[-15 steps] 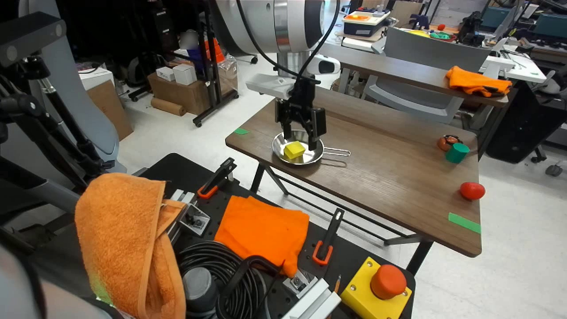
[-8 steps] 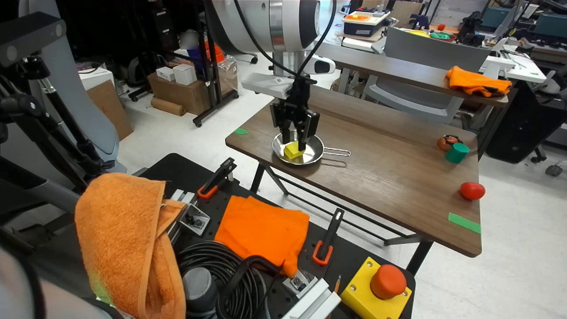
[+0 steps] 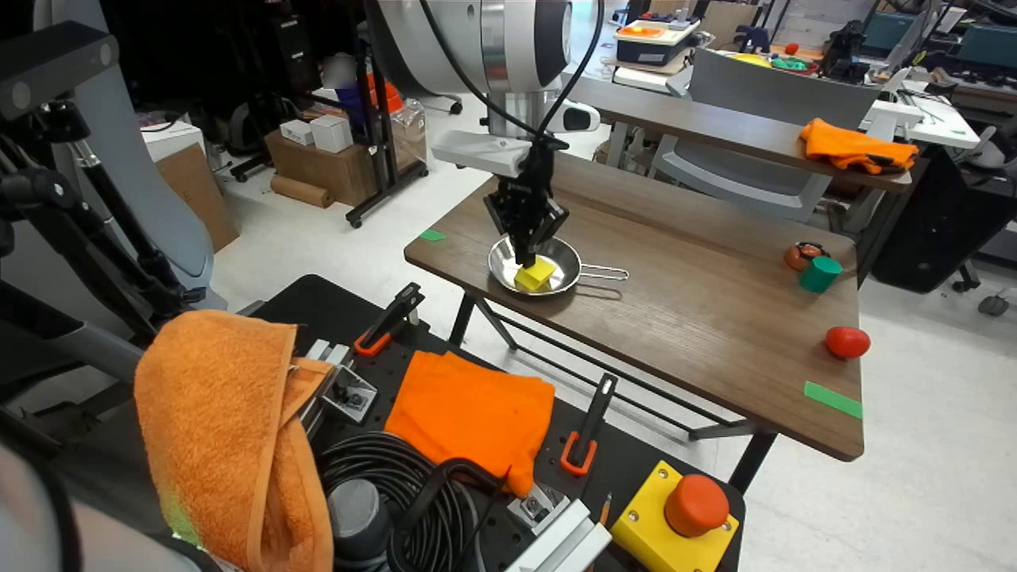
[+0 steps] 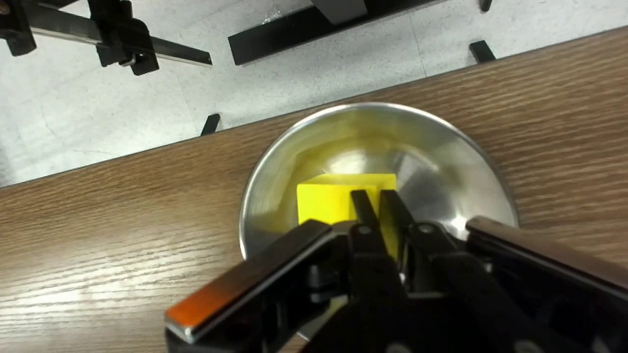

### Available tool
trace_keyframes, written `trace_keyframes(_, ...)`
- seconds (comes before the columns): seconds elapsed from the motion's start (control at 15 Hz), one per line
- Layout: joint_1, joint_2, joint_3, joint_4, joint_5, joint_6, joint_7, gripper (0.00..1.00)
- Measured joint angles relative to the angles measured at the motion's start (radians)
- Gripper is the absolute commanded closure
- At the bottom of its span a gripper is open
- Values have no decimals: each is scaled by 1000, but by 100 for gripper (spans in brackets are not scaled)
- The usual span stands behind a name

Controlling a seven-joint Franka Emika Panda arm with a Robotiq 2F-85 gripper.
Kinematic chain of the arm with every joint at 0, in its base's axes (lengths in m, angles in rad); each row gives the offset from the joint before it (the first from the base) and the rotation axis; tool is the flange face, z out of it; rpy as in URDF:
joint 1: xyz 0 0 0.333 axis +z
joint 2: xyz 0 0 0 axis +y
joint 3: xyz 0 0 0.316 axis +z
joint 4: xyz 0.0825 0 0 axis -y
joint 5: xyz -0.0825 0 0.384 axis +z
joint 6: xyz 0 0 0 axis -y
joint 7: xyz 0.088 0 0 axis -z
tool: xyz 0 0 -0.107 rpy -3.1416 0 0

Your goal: Put the yellow block on the silver pan then remove it from the pan

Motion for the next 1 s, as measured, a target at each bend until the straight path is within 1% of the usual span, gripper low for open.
trace_keyframes(0.07, 0, 0, 0, 0, 0, 0, -6, 50)
trace_keyframes(0.2, 0, 0, 1, 0, 0, 0, -17, 38)
trace_keyframes(0.53, 0, 0, 2, -1, 0, 2, -52, 0)
trace_keyframes(0.8, -3, -1, 6, -3, 6, 9, -88, 0)
trace_keyframes(1.0, -28, -2, 27, -3, 67, 10, -141, 0)
